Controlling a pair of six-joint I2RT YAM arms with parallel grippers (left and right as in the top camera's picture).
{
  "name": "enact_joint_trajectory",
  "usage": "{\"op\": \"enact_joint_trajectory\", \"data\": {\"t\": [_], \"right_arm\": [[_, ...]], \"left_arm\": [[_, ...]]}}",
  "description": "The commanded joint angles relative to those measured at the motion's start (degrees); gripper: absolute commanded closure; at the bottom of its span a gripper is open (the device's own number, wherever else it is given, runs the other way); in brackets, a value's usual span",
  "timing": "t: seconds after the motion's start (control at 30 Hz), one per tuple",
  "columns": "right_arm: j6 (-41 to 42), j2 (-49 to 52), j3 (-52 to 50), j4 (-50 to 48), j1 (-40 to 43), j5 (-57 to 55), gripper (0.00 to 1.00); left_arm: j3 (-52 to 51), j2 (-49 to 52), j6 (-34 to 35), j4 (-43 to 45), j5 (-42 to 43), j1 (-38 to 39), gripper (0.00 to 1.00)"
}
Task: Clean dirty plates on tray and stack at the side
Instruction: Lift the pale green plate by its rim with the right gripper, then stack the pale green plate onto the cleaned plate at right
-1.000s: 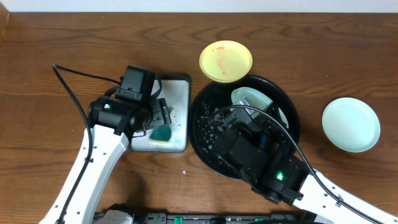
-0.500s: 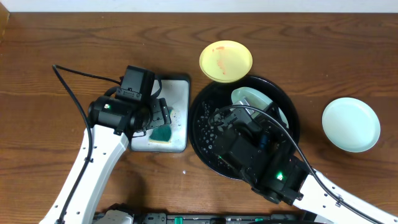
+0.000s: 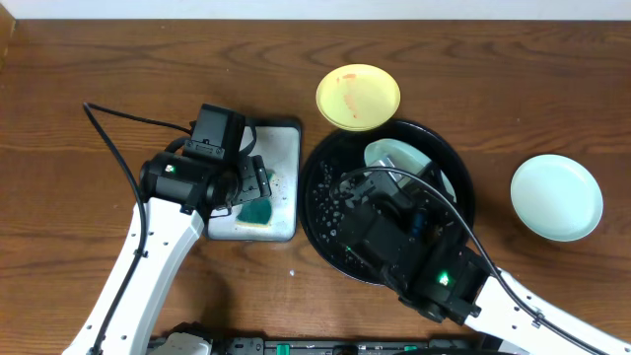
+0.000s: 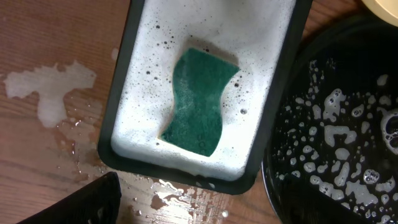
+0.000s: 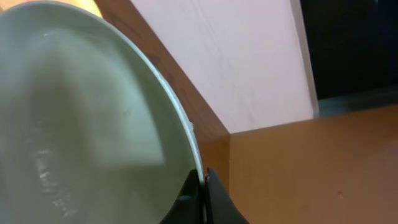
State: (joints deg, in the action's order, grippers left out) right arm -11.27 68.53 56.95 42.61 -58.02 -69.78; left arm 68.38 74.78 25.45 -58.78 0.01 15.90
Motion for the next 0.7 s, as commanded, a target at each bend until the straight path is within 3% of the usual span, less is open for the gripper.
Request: {"op": "enact_joint_trajectory", "data": {"t": [0.0,0.07,0.17,0.27,0.33,0.5,0.67], "right_arm": [[4.3,-0.7,0.5,-0.5,2.3,1.4,0.99],[0.3,-0.6,0.4,0.3,2.2,8.4,0.99],[4.6,-0.5,0.4,-1.0,3.2,3.4,0.99],[-0.6,-0.3,0.4,0.2,2.5,9.3,0.99],[4.0,0.2,0.4,0.3,3.8,3.0,0.99],[4.4,0.4,0.4,1.8,4.5,6.1,0.99],[13.1,0.4,0.4,2.7,8.0,11.8,0.99]], "left_arm": [[1.6,-0.2,-0.2,-0.3,-0.5,-0.2,0.18],[1.6,-0.2,-0.2,-0.3,-0.5,-0.2,0.18],[1.6,-0.2,-0.2,-0.3,-0.5,-0.2,0.18],[1.6,-0.2,-0.2,-0.3,-0.5,-0.2,0.18],[1.6,-0.2,-0.2,-0.3,-0.5,-0.2,0.18],[1.6,-0.2,-0.2,-0.3,-0.5,-0.2,0.18],[1.6,-0.2,-0.2,-0.3,-0.5,-0.2,0.18]]}}
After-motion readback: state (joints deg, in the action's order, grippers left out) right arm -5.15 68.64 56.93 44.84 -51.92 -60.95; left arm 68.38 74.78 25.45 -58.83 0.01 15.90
